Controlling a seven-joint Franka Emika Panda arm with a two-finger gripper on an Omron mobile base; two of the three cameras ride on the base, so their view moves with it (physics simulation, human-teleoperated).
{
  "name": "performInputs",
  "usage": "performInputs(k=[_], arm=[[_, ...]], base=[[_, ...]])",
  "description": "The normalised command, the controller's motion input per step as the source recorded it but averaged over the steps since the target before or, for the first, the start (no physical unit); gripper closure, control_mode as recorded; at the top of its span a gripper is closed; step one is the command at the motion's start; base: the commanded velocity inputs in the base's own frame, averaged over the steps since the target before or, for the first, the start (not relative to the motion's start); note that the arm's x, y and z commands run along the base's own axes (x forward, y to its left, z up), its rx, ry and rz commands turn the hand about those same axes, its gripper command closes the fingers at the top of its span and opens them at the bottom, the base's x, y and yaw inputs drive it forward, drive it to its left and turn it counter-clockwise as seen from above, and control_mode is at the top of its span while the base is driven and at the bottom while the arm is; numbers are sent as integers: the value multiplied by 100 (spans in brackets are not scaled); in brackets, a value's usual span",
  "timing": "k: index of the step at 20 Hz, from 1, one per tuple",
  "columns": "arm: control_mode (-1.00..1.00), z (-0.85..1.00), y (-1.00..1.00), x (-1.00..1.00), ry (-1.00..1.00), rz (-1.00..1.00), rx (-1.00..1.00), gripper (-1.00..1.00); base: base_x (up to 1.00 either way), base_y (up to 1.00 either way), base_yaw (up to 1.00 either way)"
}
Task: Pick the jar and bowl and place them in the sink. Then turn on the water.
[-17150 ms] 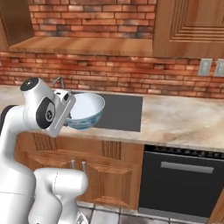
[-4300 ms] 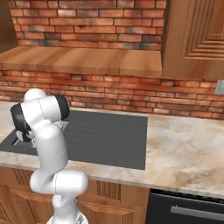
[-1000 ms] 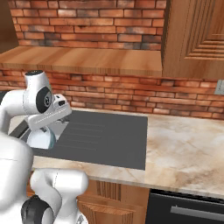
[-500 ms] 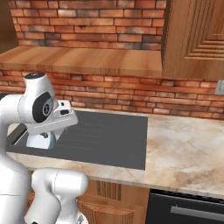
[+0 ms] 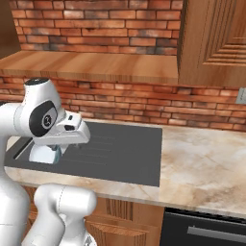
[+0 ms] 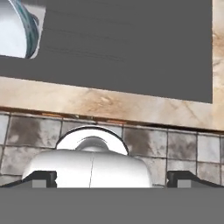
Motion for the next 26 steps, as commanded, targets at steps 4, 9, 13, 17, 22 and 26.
performInputs(k=[4, 9, 13, 17, 22, 26], arm=[[-100, 13, -37, -7, 0, -24, 0, -100], [-100, 6, -24, -18, 0, -16, 0, -100], [-100, 0, -2, -32, 0, -4, 0, -100], [-100, 0, 0, -37, -3, 0, 0, -100], [-100, 0, 0, -21, -3, 0, 2, -100], [-100, 0, 0, -26, -2, 0, 2, -100]], base=[[0, 0, 0], [0, 0, 0], [0, 0, 0], [0, 0, 0], [0, 0, 0], [0, 0, 0]])
